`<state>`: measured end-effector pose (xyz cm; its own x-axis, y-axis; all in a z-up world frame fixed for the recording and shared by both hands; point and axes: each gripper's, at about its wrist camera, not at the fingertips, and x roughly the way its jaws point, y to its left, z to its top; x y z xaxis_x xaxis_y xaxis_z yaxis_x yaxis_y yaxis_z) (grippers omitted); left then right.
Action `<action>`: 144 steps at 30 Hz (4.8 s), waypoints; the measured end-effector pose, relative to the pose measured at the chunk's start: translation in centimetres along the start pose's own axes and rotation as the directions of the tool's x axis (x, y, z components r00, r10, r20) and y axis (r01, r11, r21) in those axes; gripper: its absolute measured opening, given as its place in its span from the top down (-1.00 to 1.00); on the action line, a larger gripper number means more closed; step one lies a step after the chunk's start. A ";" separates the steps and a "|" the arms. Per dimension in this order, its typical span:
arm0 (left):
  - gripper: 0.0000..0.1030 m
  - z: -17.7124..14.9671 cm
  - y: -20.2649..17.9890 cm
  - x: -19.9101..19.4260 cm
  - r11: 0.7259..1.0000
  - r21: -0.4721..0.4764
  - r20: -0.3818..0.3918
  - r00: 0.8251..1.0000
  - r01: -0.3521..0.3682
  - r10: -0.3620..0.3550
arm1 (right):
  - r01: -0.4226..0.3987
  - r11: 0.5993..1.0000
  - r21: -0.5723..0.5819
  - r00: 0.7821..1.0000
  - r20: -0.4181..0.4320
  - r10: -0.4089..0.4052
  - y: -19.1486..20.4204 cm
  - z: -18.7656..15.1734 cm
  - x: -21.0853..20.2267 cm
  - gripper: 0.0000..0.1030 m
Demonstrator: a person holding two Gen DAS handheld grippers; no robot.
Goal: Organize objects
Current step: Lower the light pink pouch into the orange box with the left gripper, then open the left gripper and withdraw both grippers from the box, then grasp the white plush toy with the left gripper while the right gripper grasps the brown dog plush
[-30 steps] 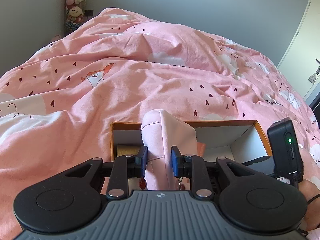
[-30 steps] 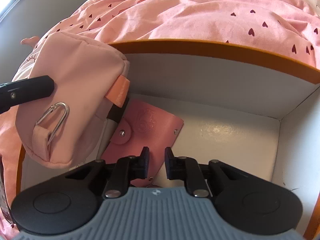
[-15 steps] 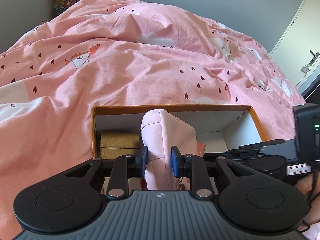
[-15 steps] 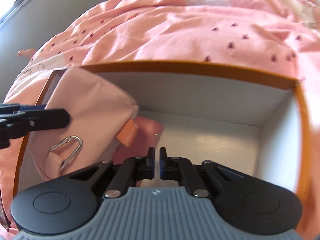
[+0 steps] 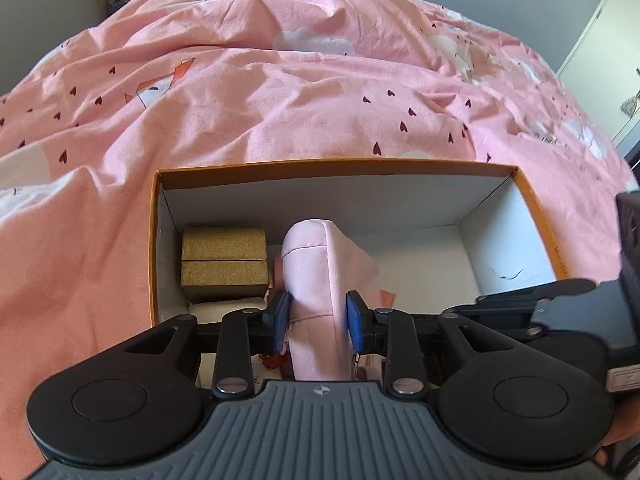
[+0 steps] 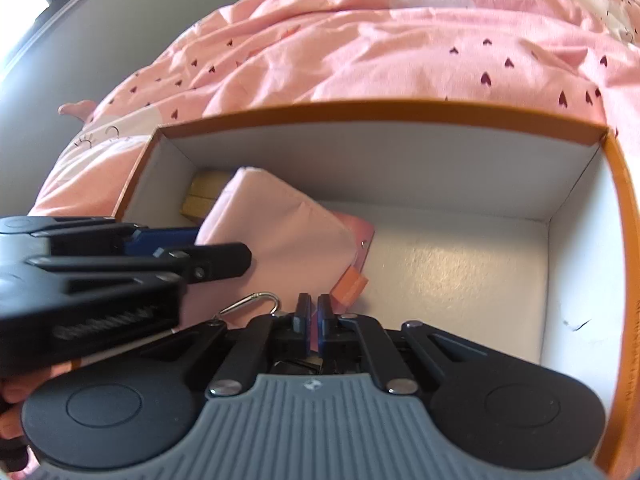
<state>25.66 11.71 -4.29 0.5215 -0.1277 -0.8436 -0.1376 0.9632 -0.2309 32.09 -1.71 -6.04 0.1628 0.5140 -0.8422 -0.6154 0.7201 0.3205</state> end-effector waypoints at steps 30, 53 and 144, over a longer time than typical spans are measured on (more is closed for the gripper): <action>0.32 -1.6 -1.7 3.8 0.958 -0.089 -0.124 0.951 0.273 -0.282 | 0.154 0.959 0.237 0.987 -0.073 -0.141 -4.5 -2.3 -4.7 0.12; 0.65 -3.6 -2.9 -0.2 0.994 0.025 0.052 0.993 0.102 -0.103 | 0.167 0.984 0.066 0.983 0.065 -0.171 -1.7 -2.1 -4.7 0.49; -0.10 -17.5 -7.7 -6.0 0.976 -0.008 -0.092 0.971 0.219 -0.219 | 0.008 0.986 0.168 0.997 0.074 -0.021 1.6 -22.5 -12.0 0.94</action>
<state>8.86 0.86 -5.97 0.4597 -0.3568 -0.8132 -0.0265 0.9098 -0.4142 11.77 -17.21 -5.18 0.2319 0.5320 -0.8144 -0.4755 0.7923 0.3823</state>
